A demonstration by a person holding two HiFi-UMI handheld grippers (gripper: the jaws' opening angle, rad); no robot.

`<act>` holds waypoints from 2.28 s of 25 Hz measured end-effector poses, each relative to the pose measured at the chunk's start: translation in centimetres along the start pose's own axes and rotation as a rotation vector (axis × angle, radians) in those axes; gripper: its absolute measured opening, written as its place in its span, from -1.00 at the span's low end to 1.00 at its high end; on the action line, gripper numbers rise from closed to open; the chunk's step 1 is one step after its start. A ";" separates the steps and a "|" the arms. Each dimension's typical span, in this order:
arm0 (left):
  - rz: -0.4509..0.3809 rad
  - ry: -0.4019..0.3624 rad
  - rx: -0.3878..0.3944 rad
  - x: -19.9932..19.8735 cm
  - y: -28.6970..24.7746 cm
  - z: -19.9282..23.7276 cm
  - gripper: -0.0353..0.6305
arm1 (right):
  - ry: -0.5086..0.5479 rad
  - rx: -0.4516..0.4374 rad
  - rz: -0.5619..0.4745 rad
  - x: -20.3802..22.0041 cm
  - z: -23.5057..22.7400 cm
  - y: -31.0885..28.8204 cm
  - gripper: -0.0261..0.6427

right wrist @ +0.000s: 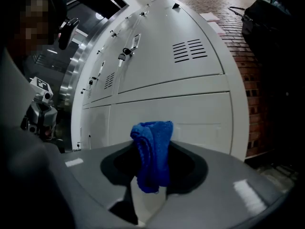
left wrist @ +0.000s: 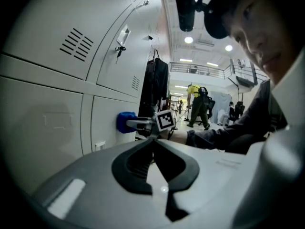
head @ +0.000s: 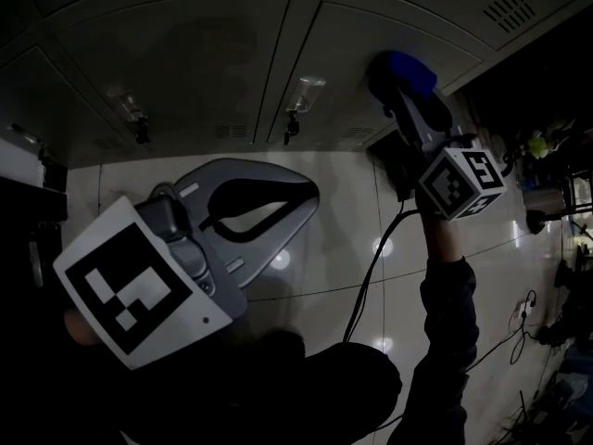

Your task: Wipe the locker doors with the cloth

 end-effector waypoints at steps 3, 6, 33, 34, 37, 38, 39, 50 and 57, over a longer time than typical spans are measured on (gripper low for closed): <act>0.005 -0.006 -0.003 0.1 -0.4 0.1 -0.96 | -0.001 0.050 0.006 0.2 -1.8 1.2 -0.49; 0.014 -0.011 -0.004 0.3 -0.6 0.2 -0.96 | -0.009 0.104 0.013 0.6 -3.7 2.3 -0.49; 0.002 -0.035 0.006 0.0 0.6 -0.4 -0.96 | -0.036 0.007 0.008 3.1 3.8 0.9 -0.49; -0.001 -0.036 0.005 0.0 0.8 -0.4 -0.96 | -0.035 -0.018 0.011 3.2 4.8 0.2 -0.49; -0.006 -0.035 0.001 -0.2 1.3 -0.4 -0.96 | -0.033 -0.072 0.019 3.5 7.1 -1.8 -0.49; -0.009 -0.035 0.002 -0.2 1.4 -0.4 -0.96 | -0.036 -0.085 0.020 3.5 7.7 -2.4 -0.49; -0.012 -0.034 0.003 -0.3 1.6 -0.4 -0.96 | -0.042 -0.100 0.020 3.5 8.3 -3.0 -0.49; -0.023 -0.037 0.001 -0.6 2.2 -0.1 -0.96 | -0.040 -0.158 0.057 3.9 9.6 -5.9 -0.49; -0.014 -0.039 -0.001 -0.3 1.9 0.0 -0.96 | -0.042 -0.107 0.064 4.1 6.9 -4.3 -0.49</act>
Point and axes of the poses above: the fingertips, and each gripper's own axes: y backward along the fingers, z to its left, x out of its underside, the point moved 8 cm from there along y, backward along the fingers, and after that the axes turned 3 degrees about y, right-handed, at the moved point
